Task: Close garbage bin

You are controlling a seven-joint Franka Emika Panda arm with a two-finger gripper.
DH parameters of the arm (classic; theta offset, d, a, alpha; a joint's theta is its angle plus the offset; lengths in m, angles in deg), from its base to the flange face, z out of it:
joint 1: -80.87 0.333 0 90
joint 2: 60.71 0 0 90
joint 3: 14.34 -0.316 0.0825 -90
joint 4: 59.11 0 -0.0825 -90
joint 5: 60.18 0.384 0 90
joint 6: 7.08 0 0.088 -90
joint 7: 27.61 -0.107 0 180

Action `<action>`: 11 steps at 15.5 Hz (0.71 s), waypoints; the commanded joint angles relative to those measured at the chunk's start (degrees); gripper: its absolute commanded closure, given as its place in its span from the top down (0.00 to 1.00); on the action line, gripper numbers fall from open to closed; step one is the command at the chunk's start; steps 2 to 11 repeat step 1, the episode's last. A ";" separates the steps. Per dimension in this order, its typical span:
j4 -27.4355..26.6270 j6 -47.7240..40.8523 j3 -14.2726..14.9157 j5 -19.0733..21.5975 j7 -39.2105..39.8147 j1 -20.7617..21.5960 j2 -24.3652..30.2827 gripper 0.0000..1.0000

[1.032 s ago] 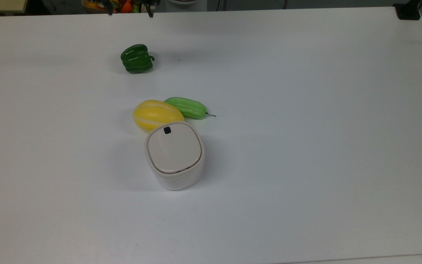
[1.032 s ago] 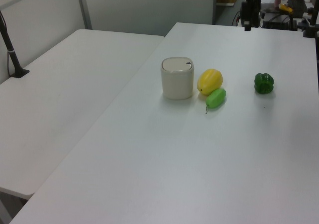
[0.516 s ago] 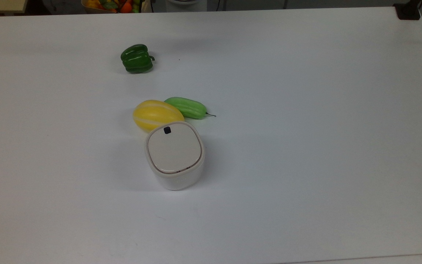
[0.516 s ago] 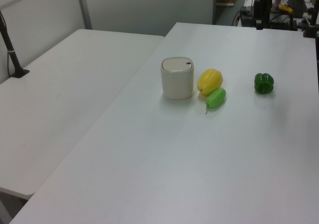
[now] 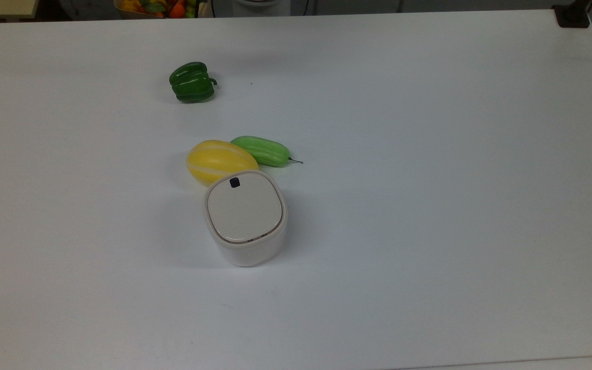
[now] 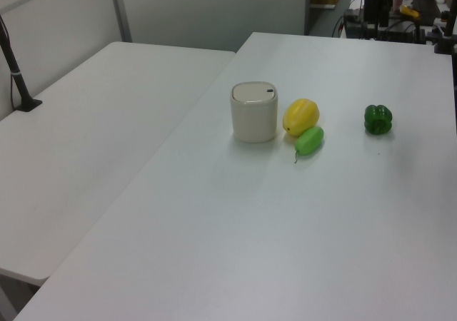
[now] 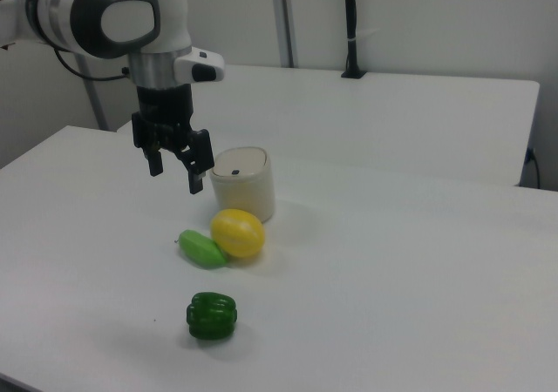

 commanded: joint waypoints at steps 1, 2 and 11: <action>-0.03 -1.99 0.00 -0.98 -2.98 0.12 0.95 1.00; -0.03 -1.99 0.00 -0.98 -2.98 0.12 0.95 1.00; -0.03 -1.99 0.00 -0.98 -2.98 0.12 0.95 1.00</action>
